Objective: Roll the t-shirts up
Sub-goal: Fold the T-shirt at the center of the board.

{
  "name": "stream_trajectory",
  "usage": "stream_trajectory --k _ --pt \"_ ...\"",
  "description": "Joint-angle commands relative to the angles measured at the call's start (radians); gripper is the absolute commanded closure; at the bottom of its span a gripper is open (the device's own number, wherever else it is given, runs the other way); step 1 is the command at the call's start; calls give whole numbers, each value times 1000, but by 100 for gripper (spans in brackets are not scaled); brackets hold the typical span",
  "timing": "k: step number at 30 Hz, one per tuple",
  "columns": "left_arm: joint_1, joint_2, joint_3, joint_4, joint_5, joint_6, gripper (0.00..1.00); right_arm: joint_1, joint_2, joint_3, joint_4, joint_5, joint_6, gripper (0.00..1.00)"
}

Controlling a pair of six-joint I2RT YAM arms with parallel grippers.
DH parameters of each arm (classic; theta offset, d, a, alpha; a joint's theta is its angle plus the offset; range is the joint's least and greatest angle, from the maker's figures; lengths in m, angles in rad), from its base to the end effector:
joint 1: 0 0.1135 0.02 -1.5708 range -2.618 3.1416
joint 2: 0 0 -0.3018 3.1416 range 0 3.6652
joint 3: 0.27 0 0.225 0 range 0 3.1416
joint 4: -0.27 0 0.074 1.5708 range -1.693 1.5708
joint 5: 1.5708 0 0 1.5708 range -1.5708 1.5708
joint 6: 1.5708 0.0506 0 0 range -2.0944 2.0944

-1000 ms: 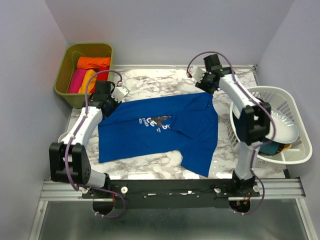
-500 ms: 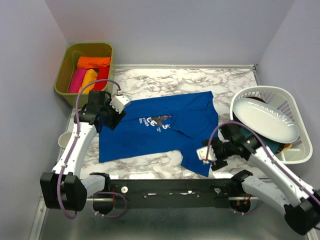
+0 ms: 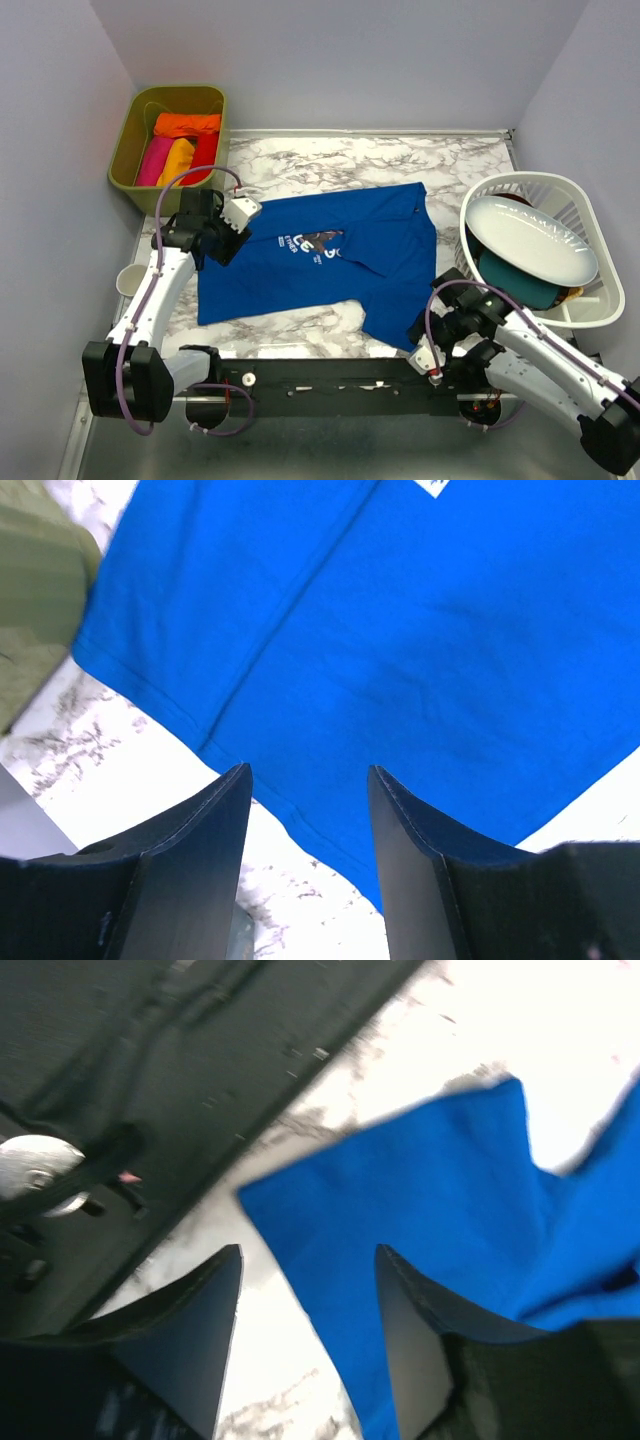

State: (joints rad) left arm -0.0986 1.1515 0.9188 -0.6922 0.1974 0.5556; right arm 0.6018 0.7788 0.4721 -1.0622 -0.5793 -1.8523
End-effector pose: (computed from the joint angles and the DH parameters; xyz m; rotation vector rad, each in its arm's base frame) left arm 0.1945 -0.0292 0.2988 0.8710 2.3124 -0.0510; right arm 0.0283 0.0530 0.2033 -2.4774 0.8034 0.4747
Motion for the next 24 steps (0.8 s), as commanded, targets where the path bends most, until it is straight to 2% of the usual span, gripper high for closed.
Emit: stream_trajectory --k 1,3,8,24 --pt "7 -47 -61 10 -42 6 40 104 80 54 -21 -28 54 44" --pt "11 -53 -75 16 -52 13 40 165 115 74 -13 -18 117 50" --pt "20 -59 -92 26 -53 10 40 259 218 89 19 36 197 58" --pt "33 -27 -75 40 -35 -10 40 265 283 48 117 160 246 60"
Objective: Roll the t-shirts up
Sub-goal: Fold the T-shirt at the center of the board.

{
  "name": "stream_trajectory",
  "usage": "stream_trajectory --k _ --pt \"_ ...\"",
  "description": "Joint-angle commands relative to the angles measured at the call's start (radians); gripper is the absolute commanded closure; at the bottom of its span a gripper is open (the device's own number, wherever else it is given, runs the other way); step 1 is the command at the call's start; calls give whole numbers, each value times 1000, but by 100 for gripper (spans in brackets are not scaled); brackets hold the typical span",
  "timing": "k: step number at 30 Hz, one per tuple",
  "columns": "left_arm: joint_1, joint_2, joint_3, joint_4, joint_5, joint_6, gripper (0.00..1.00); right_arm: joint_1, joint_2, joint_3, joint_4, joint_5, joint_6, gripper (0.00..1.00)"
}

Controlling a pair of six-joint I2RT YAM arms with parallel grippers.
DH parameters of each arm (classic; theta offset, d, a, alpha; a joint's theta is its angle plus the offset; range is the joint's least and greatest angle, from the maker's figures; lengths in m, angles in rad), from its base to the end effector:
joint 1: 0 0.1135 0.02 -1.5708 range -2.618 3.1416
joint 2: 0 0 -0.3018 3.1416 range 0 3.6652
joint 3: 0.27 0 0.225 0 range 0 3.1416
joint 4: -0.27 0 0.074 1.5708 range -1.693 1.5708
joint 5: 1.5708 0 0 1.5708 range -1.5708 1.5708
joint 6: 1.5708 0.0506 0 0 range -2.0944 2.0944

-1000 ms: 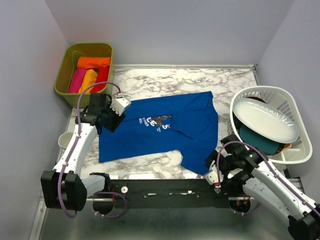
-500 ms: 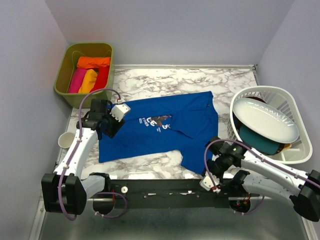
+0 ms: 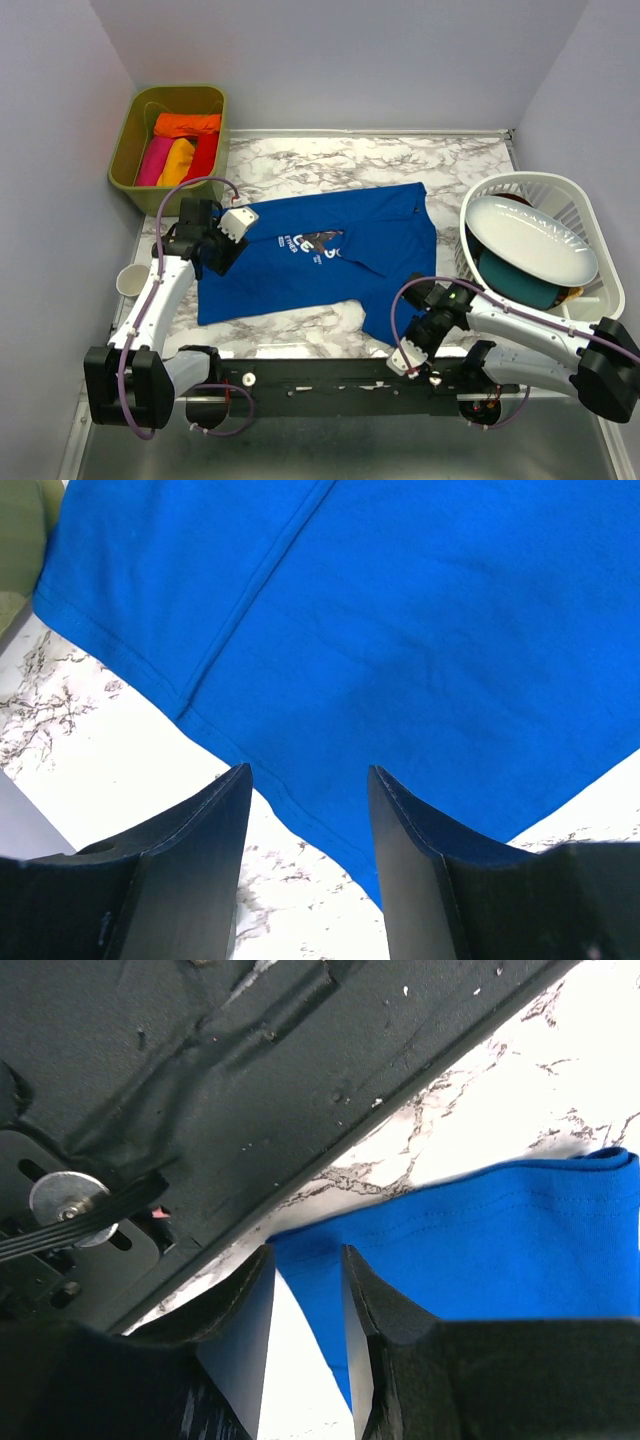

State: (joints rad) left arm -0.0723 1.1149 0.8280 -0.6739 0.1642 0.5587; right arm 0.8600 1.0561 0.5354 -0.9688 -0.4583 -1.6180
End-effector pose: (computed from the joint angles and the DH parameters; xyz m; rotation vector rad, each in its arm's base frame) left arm 0.1820 -0.0215 0.2791 0.8413 2.3676 -0.0102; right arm 0.0477 0.0897 0.2014 -2.6959 0.9003 0.5731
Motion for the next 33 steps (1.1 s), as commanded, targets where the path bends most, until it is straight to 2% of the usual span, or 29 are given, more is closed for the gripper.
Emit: stream_trajectory --k 1,11,23,25,29,33 --pt "6 11 16 22 -2 -14 40 8 4 -18 24 41 7 60" --pt "11 29 22 33 -9 -11 40 7 -27 -29 -5 56 -13 60" --pt "19 51 28 42 -18 -6 40 8 50 -17 -14 72 -43 61" --pt "20 54 28 48 -17 -8 40 17 74 -8 -18 76 -42 62" --pt "23 69 31 53 -11 -13 40 33 114 11 -30 86 -26 72" --pt "25 79 31 63 -9 -13 40 45 113 8 -28 90 -29 72"
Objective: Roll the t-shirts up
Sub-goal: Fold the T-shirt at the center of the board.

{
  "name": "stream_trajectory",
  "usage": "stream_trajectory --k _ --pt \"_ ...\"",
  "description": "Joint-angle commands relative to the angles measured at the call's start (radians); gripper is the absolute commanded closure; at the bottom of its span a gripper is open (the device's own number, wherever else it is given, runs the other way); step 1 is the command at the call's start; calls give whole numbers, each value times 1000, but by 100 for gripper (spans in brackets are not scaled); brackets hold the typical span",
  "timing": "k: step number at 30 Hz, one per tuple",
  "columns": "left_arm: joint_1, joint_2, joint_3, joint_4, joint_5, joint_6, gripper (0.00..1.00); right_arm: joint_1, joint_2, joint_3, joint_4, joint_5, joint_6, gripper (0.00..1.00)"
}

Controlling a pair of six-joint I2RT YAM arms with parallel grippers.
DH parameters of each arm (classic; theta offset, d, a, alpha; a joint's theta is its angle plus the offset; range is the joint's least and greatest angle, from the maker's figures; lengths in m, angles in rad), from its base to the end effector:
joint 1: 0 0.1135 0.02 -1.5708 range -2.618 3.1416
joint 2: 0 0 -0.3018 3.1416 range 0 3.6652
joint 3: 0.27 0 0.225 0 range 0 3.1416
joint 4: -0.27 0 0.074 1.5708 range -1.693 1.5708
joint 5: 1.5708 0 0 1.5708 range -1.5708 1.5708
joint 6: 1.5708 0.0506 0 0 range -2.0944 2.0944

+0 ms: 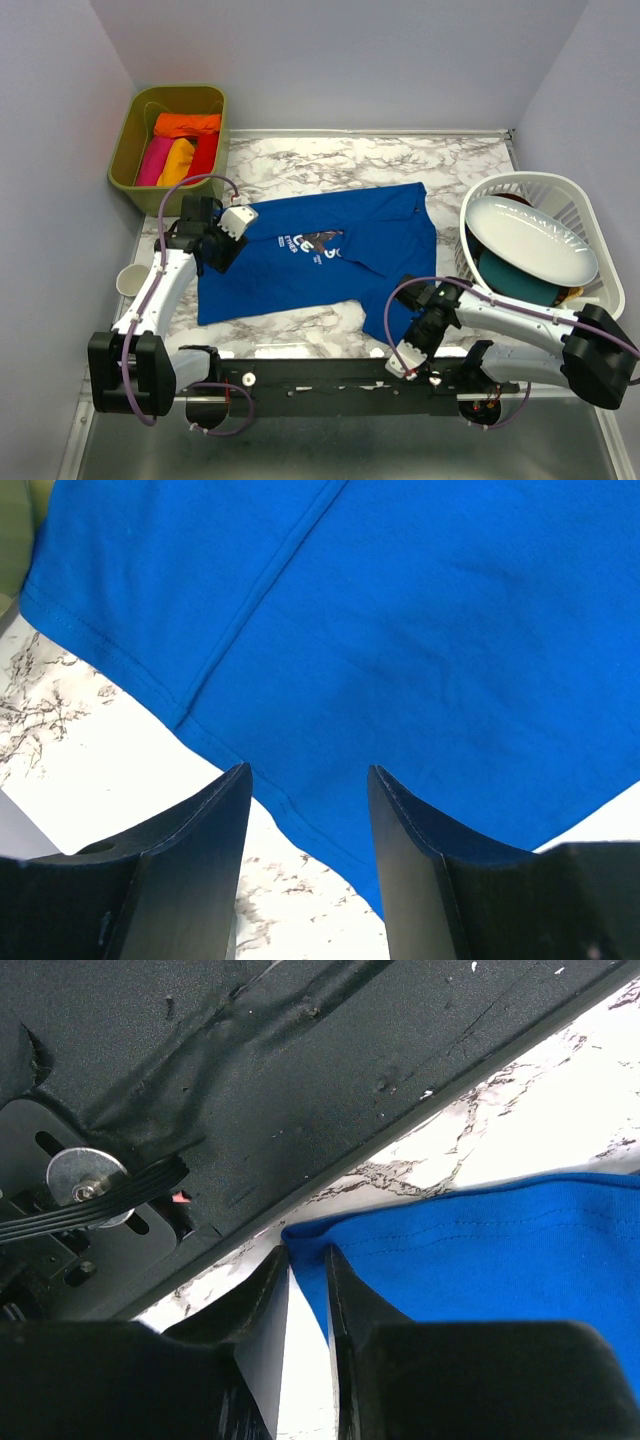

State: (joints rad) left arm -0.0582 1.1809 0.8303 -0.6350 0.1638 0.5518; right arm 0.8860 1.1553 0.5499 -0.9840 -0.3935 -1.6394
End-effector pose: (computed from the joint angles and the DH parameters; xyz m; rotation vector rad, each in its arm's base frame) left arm 0.1972 -0.0198 0.2712 0.8213 2.3999 -0.0152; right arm 0.0535 0.0962 0.1949 -2.8212 0.9036 0.5592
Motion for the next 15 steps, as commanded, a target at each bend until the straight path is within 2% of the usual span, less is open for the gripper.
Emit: stream_trajectory --k 1,2,4,5,11,14,15 --pt "12 14 26 26 -9 -6 40 19 14 -5 -13 27 -5 72" --pt "14 20 27 29 -7 -6 40 21 14 -5 -10 28 1 74" --pt "15 25 29 32 -3 -4 40 21 12 -7 -5 28 21 88" --pt "17 29 33 32 -3 -4 40 21 4 -11 8 28 36 99" --pt "24 -1 72 -63 32 43 40 21 -72 -27 56 58 182 100" --pt "46 -49 101 -170 74 82 39 19 -112 -12 56 50 256 100" --pt "47 -61 105 -251 92 103 39 21 -115 -7 62 50 274 100"
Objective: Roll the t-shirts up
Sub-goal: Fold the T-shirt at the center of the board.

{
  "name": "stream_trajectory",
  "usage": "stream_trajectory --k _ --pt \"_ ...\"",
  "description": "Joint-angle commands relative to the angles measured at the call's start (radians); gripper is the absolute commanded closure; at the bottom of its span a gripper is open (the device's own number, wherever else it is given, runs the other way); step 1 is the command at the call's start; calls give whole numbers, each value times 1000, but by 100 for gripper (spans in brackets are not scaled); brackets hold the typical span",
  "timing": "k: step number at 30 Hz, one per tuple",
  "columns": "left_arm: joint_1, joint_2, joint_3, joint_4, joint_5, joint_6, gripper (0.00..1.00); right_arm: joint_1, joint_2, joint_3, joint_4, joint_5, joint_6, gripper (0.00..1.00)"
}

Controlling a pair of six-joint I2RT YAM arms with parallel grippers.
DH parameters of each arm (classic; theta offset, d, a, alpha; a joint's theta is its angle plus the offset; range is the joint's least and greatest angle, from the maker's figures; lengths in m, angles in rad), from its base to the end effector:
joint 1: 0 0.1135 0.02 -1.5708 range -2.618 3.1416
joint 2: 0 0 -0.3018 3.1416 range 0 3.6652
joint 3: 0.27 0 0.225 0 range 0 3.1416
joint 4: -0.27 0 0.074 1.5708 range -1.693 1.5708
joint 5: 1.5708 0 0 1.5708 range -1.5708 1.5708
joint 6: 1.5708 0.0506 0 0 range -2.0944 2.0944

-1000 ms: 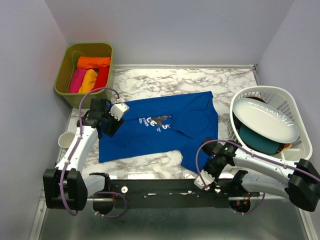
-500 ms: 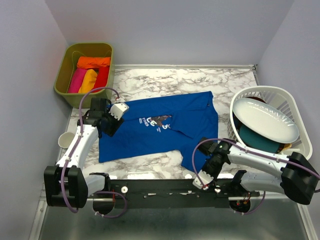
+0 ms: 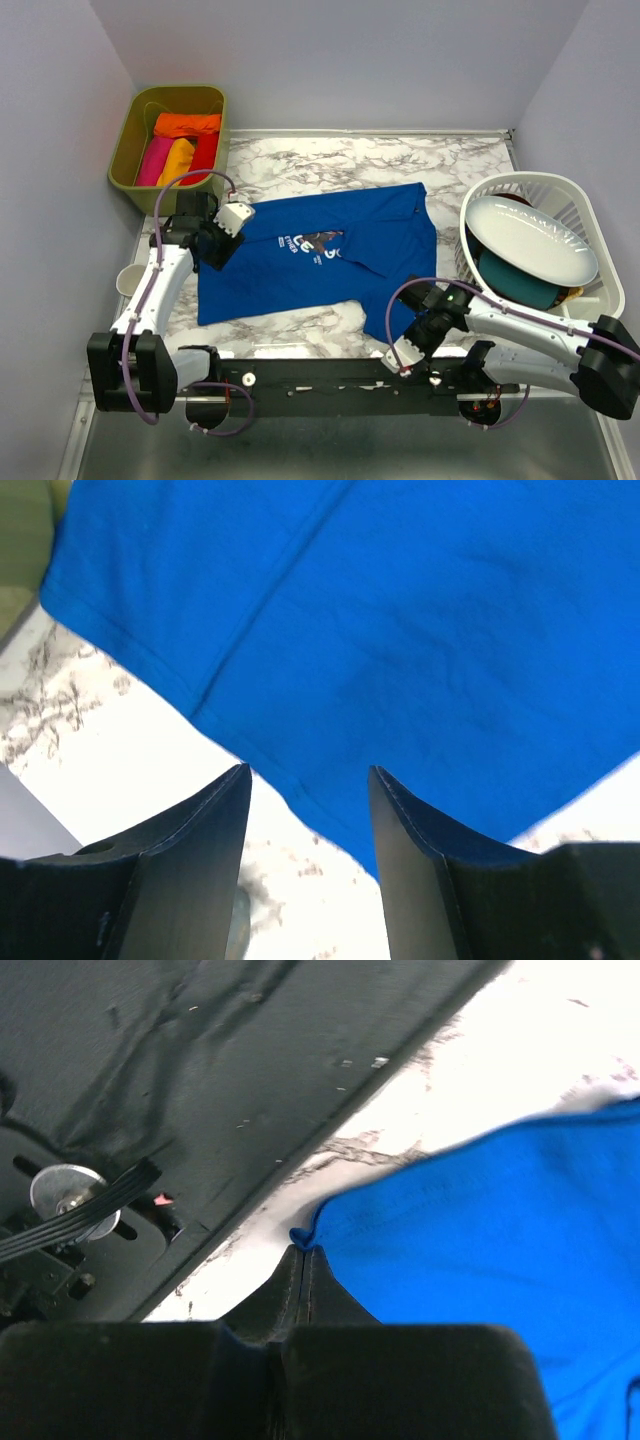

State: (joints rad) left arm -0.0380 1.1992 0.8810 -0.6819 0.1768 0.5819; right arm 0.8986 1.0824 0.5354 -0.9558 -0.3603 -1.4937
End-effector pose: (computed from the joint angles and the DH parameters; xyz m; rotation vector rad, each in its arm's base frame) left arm 0.2016 -0.0166 0.2797 0.8397 2.4047 -0.0167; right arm 0.0502 0.0917 0.1974 -2.7363 1.0565 0.4815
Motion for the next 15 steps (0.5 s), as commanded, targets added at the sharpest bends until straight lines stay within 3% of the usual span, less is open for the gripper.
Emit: stream_trajectory --k 1,3,7,12,15 --pt "29 -93 55 -241 93 99 39 6 -47 17 44 21 172 100" --pt "29 -138 46 -363 119 143 38 8 -47 28 87 21 225 100" --pt "29 -219 10 -582 148 375 39 -3 -76 -9 173 21 294 100" --pt "29 -256 -42 -688 6 542 44 -4 -125 -23 140 -25 320 100" --pt "29 -273 -117 -630 -74 619 48 -4 -142 -32 152 -45 343 100"
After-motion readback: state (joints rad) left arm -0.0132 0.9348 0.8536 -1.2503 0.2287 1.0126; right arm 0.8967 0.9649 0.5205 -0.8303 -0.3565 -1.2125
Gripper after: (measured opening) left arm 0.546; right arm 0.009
